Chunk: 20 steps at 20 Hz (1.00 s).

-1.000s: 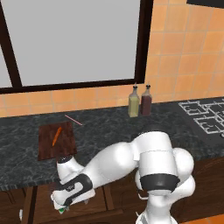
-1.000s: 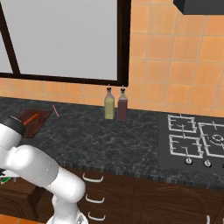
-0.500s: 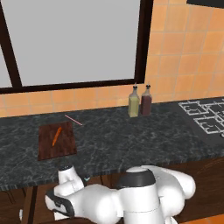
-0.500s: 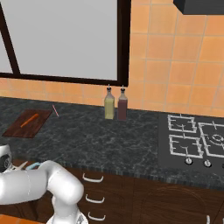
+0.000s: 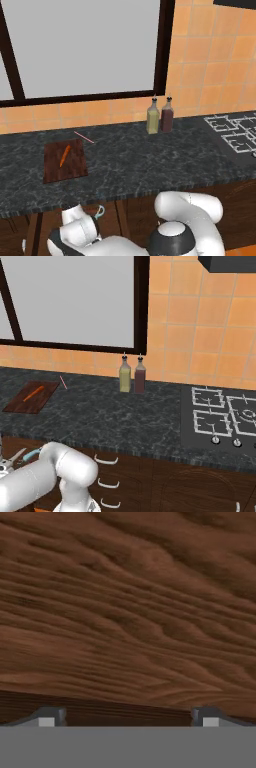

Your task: Place the appropriate cutting tool for cutting the carrot skin on the cutting board.

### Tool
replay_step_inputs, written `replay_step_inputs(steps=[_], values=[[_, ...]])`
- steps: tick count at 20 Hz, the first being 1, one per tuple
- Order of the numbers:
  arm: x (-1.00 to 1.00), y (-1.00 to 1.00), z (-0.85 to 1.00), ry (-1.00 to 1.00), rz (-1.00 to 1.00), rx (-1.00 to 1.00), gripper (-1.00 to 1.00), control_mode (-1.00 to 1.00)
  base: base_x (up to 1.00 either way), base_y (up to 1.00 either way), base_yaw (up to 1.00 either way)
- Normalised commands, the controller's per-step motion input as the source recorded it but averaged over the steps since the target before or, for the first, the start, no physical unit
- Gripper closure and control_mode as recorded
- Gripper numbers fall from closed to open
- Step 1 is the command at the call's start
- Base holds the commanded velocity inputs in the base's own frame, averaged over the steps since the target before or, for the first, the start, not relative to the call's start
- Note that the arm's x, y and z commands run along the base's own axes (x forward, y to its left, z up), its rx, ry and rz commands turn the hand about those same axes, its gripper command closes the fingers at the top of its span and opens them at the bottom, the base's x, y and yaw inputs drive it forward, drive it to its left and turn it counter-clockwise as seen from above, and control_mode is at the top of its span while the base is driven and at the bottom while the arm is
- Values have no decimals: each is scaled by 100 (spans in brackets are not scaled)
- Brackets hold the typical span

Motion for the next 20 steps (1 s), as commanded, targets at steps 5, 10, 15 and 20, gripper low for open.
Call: replay_step_inputs(steps=[5,10,15,20], values=[[-98,0,7,12,0,0,-100,-100,0,0,0],[-64,0,17,3,0,0,-100,-100,0,0,0],[64,28,46,-2,-9,-4,-100,-100,0,0,0],[65,12,10,-20,-10,-3,-100,-100,0,0,0]])
